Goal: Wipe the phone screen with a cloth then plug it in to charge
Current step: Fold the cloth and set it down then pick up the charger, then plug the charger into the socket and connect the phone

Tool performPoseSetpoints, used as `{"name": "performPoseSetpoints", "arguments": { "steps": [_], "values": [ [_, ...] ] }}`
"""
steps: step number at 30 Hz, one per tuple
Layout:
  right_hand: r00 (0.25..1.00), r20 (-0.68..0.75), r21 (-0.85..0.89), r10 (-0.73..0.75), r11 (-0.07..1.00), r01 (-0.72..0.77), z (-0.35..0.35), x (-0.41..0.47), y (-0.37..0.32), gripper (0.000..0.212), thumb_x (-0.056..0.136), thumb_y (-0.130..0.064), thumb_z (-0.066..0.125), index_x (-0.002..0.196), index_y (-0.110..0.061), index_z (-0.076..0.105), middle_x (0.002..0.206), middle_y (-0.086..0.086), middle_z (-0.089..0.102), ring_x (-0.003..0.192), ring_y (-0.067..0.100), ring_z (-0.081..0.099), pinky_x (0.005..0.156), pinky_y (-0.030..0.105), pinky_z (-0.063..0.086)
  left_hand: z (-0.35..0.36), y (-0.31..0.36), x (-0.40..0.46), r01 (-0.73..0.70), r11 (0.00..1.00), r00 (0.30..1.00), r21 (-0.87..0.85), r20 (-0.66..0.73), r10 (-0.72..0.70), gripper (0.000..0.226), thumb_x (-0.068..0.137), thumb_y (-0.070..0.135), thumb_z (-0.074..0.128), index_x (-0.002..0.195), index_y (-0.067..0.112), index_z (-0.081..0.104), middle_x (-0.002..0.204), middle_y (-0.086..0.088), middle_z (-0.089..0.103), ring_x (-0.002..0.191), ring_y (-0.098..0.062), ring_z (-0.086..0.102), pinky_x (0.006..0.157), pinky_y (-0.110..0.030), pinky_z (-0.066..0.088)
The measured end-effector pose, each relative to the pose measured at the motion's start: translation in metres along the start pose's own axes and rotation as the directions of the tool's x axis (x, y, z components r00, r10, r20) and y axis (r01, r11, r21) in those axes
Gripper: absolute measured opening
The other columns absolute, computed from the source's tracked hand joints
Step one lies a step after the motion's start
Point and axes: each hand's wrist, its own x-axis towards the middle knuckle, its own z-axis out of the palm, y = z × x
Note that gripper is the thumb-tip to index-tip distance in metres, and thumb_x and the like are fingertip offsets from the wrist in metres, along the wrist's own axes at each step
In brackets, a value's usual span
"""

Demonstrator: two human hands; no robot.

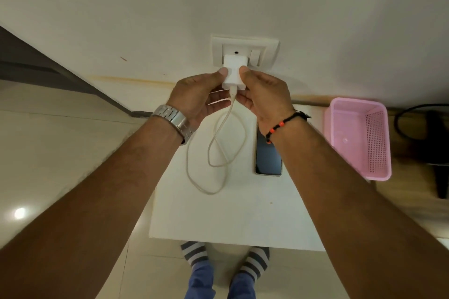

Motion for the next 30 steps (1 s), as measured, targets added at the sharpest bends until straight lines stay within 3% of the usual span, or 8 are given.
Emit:
{"name": "performPoseSetpoints", "arguments": {
  "steps": [3, 7, 10, 14, 19, 23, 27, 30],
  "values": [
    [0.998, -0.007, -0.111, 0.07, 0.991, -0.07, -0.014, -0.005, 0.007, 0.033, 0.089, -0.05, 0.066, 0.096, -0.018, 0.073, 0.1, 0.002, 0.078, 0.093, 0.016, 0.075, 0.083, 0.033, 0.061, -0.014, -0.006, -0.007, 0.077, 0.996, 0.996, 0.054, -0.054, -0.074, 0.053, 0.088, 0.053, 0.073, 0.113, 0.007, 0.073, 0.106, -0.012, 0.079, 0.095, -0.028, 0.077, 0.085, -0.047, 0.063],
    [0.986, -0.011, -0.109, 0.164, 0.98, -0.164, -0.037, -0.026, 0.051, 0.019, 0.089, -0.024, 0.066, 0.1, -0.012, 0.075, 0.105, 0.013, 0.076, 0.095, 0.022, 0.073, 0.091, 0.038, 0.059, -0.039, -0.04, -0.033, 0.08, 0.977, 0.997, 0.197, -0.038, -0.074, 0.041, 0.102, 0.032, 0.051, 0.117, 0.0, 0.073, 0.112, -0.015, 0.078, 0.1, -0.027, 0.07, 0.1, -0.051, 0.053],
    [0.979, 0.122, -0.249, 0.165, 0.96, -0.131, -0.034, -0.057, 0.1, 0.022, 0.094, -0.025, 0.057, 0.107, -0.021, 0.075, 0.112, 0.001, 0.075, 0.108, 0.016, 0.067, 0.096, 0.033, 0.052, -0.054, -0.072, -0.06, 0.061, 0.937, 0.994, 0.345, 0.063, -0.088, 0.037, 0.097, 0.023, 0.051, 0.113, -0.001, 0.074, 0.116, -0.019, 0.076, 0.111, -0.031, 0.069, 0.104, -0.053, 0.05],
    [0.897, 0.4, -0.489, 0.189, 0.872, 0.034, -0.02, -0.099, 0.145, 0.038, 0.105, -0.047, 0.035, 0.11, -0.026, 0.067, 0.103, -0.011, 0.072, 0.103, 0.007, 0.064, 0.092, 0.027, 0.048, -0.062, -0.101, -0.076, -0.033, 0.885, 0.996, 0.465, 0.093, -0.011, 0.02, 0.1, 0.011, 0.059, 0.089, -0.005, 0.066, 0.083, -0.022, 0.073, 0.078, -0.032, 0.071, 0.079, -0.054, 0.059],
    [0.884, 0.466, -0.65, 0.033, 0.69, 0.318, -0.06, -0.146, 0.138, 0.035, 0.105, -0.042, 0.042, 0.09, -0.025, 0.068, 0.071, -0.025, 0.062, 0.069, -0.003, 0.058, 0.065, 0.008, 0.042, -0.076, -0.089, -0.062, 0.035, 0.974, 0.998, 0.224, -0.054, -0.024, 0.015, 0.103, 0.018, 0.057, 0.096, 0.01, 0.068, 0.058, 0.003, 0.039, 0.047, -0.016, 0.039, 0.05, -0.033, 0.051],
    [0.875, 0.46, -0.665, 0.152, 0.711, 0.227, -0.126, -0.18, 0.113, 0.039, 0.105, -0.037, 0.045, 0.079, -0.02, 0.069, 0.063, -0.011, 0.057, 0.062, 0.002, 0.053, 0.06, 0.015, 0.042, -0.087, -0.063, -0.043, 0.039, 0.983, 0.996, 0.177, -0.083, -0.024, 0.017, 0.095, 0.019, 0.058, 0.083, 0.012, 0.067, 0.058, 0.003, 0.031, 0.046, -0.014, 0.022, 0.046, -0.02, 0.022],
    [0.865, 0.327, -0.774, 0.381, 0.633, 0.014, -0.204, -0.205, 0.086, 0.033, 0.1, -0.042, 0.05, 0.087, -0.021, 0.071, 0.061, -0.007, 0.049, 0.055, 0.004, 0.047, 0.054, 0.017, 0.04, -0.093, -0.05, -0.03, -0.01, 0.933, 0.995, 0.36, -0.087, 0.045, 0.022, 0.09, 0.014, 0.061, 0.068, 0.012, 0.066, 0.05, 0.005, 0.035, 0.04, -0.012, 0.023, 0.046, -0.018, 0.022],
    [0.905, 0.233, -0.872, 0.355, 0.488, 0.033, -0.255, -0.213, 0.07, 0.025, 0.096, -0.041, 0.056, 0.081, -0.03, 0.072, 0.067, -0.003, 0.059, 0.056, 0.003, 0.055, 0.055, 0.016, 0.045, -0.1, -0.043, -0.019, -0.061, 0.877, 0.983, 0.477, -0.123, 0.135, 0.029, 0.087, 0.007, 0.068, 0.06, 0.016, 0.065, 0.051, 0.003, 0.042, 0.039, -0.01, 0.03, 0.044, -0.017, 0.025]
  ]
}}
